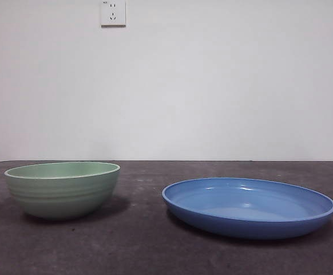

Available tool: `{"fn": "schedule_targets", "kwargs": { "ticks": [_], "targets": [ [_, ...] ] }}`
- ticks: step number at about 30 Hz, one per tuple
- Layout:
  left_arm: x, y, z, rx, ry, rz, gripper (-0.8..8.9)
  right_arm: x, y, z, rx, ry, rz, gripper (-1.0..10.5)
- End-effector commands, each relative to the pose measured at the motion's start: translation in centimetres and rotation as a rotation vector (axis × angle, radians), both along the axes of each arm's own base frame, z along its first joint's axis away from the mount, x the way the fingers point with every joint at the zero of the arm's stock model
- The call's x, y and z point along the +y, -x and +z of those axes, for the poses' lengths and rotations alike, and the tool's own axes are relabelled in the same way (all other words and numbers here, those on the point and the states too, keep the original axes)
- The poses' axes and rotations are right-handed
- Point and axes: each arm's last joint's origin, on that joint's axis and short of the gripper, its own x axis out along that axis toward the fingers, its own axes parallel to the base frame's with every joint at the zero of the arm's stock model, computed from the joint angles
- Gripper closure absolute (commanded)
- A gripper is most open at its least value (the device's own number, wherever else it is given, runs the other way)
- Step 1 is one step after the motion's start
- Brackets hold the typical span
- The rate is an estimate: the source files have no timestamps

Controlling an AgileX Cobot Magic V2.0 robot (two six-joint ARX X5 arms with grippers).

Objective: Place the green bowl on the blue plate

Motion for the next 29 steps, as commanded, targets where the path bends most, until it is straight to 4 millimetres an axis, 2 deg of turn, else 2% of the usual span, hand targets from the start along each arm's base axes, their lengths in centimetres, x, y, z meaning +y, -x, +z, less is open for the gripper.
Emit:
{"fn": "schedule_targets", "kwargs": {
  "ticks": [1, 8, 21, 29],
  "targets": [
    [-0.1, -0.9, 0.2, -0.001, -0.029, 0.020, 2.51, 0.1, -0.1, 0.5, -0.024, 0.003, 0.012, 3.7],
    [-0.3, -4.3, -2.1, 0.131, -0.111, 0.079, 2.52, 0.1, -0.1, 0.5, -0.020, 0.000, 0.010, 3.7],
    [-1.3, -11.5, -9.2, 0.392, -0.173, 0.076, 2.64, 0.1, -0.1, 0.5, -0.020, 0.000, 0.010, 3.7],
    [-1.7, -14.2, -13.1, 0.477, -0.188, 0.072, 2.65, 0.1, -0.1, 0.5, -0.020, 0.000, 0.010, 3.7]
  ]
}}
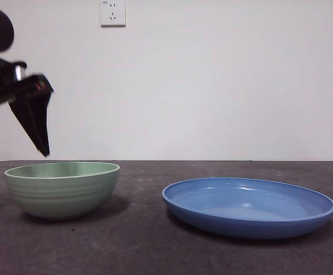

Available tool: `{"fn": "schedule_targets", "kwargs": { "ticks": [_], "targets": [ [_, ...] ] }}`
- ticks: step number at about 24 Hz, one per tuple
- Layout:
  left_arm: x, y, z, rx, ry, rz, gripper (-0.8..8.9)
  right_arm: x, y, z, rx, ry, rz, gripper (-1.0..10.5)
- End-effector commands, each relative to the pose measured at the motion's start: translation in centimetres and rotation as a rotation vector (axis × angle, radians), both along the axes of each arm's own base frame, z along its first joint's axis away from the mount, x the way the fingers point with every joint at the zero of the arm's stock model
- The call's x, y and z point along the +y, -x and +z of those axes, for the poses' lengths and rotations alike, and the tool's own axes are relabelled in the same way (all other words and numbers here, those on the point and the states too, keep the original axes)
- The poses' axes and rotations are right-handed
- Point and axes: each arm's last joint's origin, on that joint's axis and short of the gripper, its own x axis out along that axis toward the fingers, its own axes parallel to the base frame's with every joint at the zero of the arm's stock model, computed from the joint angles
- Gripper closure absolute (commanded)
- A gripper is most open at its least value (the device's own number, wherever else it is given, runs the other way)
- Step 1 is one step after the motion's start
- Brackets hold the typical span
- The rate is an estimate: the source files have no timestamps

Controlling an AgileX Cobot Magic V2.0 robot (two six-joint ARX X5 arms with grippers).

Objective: Place the green bowl on the blue plate

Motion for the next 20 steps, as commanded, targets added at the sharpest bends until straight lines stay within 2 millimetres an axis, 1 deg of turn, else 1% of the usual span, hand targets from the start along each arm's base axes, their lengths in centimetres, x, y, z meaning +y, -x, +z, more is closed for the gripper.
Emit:
{"fn": "schedule_targets", "kwargs": {
  "ticks": [1, 3, 6, 8, 11, 12, 13, 15, 18, 20],
  "targets": [
    [-0.2, -1.1, -0.7, 0.006, -0.006, -0.008, 2.65, 0.1, -0.1, 0.5, -0.021, 0.001, 0.011, 3.7],
    [-0.3, -1.4, -1.4, 0.020, -0.008, -0.008, 2.81, 0.1, -0.1, 0.5, -0.021, 0.001, 0.010, 3.7],
    [-0.3, -1.8, -2.1, 0.030, -0.009, -0.008, 3.43, 0.1, -0.1, 0.5, -0.021, 0.001, 0.011, 3.7],
    [-0.4, -2.0, -2.2, 0.024, -0.008, -0.008, 3.77, 0.1, -0.1, 0.5, -0.021, 0.001, 0.010, 3.7],
    [-0.4, -1.9, -2.2, 0.027, -0.008, -0.008, 5.94, 0.1, -0.1, 0.5, -0.021, 0.001, 0.010, 3.7],
    [-0.4, -1.9, -2.2, 0.027, -0.007, -0.008, 6.38, 0.1, -0.1, 0.5, -0.021, 0.001, 0.010, 3.7],
    [-0.5, -1.9, -2.2, 0.028, -0.007, -0.010, 6.68, 0.1, -0.1, 0.5, -0.021, 0.001, 0.010, 3.7],
    [-0.6, -1.9, -2.2, 0.028, -0.007, -0.015, 6.74, 0.1, -0.1, 0.5, -0.021, 0.001, 0.010, 3.7],
    [-0.9, -1.9, -2.2, 0.028, -0.007, -0.022, 7.75, 0.1, -0.1, 0.5, -0.021, 0.001, 0.010, 3.7],
    [-1.1, -1.8, -2.2, 0.030, -0.006, -0.026, 7.89, 0.1, -0.1, 0.5, -0.021, 0.001, 0.011, 3.7]
  ]
}}
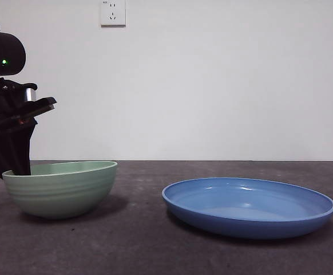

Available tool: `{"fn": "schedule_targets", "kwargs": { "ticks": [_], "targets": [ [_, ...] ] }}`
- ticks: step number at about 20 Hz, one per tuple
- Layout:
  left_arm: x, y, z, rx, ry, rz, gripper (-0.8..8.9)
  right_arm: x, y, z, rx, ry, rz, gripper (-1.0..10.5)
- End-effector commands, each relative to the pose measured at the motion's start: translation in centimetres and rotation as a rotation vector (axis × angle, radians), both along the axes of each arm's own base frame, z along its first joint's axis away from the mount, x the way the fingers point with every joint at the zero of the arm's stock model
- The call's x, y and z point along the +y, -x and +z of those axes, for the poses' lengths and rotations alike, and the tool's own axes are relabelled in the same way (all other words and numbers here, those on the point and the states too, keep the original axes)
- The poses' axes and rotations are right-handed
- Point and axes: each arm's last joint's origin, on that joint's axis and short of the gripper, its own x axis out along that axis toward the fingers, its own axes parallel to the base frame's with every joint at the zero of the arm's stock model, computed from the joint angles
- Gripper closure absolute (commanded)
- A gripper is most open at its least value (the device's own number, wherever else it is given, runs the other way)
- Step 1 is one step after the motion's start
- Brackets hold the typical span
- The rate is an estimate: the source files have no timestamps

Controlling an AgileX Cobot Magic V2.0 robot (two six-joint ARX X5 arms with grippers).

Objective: Place the green bowl on the blue plate

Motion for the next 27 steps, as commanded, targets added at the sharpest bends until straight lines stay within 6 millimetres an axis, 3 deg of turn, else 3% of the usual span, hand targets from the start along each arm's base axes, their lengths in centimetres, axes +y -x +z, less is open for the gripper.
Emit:
{"fn": "schedule_targets", "kwargs": {
  "ticks": [1, 7, 13, 19, 27],
  "targets": [
    [-0.4, -0.5, 0.1, -0.004, 0.001, -0.006, 7.89, 0.1, -0.1, 0.5, -0.021, 0.001, 0.011, 3.7],
    [-1.2, -0.8, 1.6, 0.020, 0.019, 0.028, 7.96, 0.1, -0.1, 0.5, -0.022, 0.001, 0.011, 3.7],
    [-4.7, -1.4, 6.5, -0.020, 0.025, -0.076, 7.96, 0.1, -0.1, 0.5, -0.022, 0.001, 0.011, 3.7],
    [-11.1, -2.4, 8.8, -0.061, 0.042, -0.238, 7.96, 0.1, -0.1, 0.5, -0.022, 0.001, 0.011, 3.7],
    [-21.5, -2.9, 6.2, -0.068, -0.058, -0.413, 7.96, 0.1, -0.1, 0.5, -0.022, 0.001, 0.011, 3.7]
  ]
}}
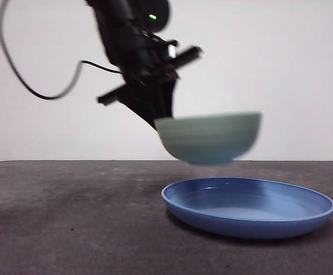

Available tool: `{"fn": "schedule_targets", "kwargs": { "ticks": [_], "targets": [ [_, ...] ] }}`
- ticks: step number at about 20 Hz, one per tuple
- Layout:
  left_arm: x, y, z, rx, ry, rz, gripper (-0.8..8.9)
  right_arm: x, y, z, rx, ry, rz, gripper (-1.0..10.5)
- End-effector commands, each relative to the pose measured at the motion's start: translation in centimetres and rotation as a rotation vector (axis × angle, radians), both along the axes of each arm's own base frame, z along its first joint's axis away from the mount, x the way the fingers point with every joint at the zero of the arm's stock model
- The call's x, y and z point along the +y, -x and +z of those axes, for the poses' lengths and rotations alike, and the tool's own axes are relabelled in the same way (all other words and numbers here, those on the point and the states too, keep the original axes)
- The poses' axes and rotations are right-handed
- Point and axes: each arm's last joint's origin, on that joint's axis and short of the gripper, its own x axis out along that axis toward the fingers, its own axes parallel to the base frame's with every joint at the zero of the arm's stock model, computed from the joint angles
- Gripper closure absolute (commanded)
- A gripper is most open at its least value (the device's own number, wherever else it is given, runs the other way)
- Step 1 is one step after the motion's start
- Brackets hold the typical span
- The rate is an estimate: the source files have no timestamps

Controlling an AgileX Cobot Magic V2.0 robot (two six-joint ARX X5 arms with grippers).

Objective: Place the green bowl on the blue plate

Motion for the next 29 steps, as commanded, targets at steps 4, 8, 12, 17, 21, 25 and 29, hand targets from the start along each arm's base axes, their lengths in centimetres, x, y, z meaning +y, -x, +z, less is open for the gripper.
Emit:
{"fn": "schedule_targets", "kwargs": {
  "ticks": [4, 8, 12, 17, 21, 25, 29],
  "targets": [
    [-4.3, -0.3, -2.0, -0.002, -0.025, -0.060, 7.96, 0.1, -0.1, 0.5, -0.022, 0.001, 0.010, 3.7],
    [-4.8, -0.3, -3.1, -0.020, -0.077, -0.053, 7.96, 0.1, -0.1, 0.5, -0.022, 0.001, 0.010, 3.7],
    [-5.0, -0.5, -4.0, -0.005, -0.101, -0.052, 7.95, 0.1, -0.1, 0.5, -0.022, 0.001, 0.010, 3.7],
    [-5.6, -0.4, -5.3, 0.030, -0.104, -0.075, 7.94, 0.1, -0.1, 0.5, -0.022, 0.002, 0.010, 3.7],
    [-5.7, -0.5, -5.2, 0.018, -0.088, -0.063, 7.63, 0.1, -0.1, 0.5, -0.022, 0.002, 0.010, 3.7],
    [-5.8, -0.5, -5.0, 0.030, -0.079, -0.022, 4.17, 0.1, -0.1, 0.5, -0.022, 0.002, 0.010, 3.7],
    [-5.5, -0.3, -2.7, 0.003, -0.054, -0.023, 2.45, 0.1, -0.1, 0.5, -0.022, 0.002, 0.010, 3.7]
  ]
}}
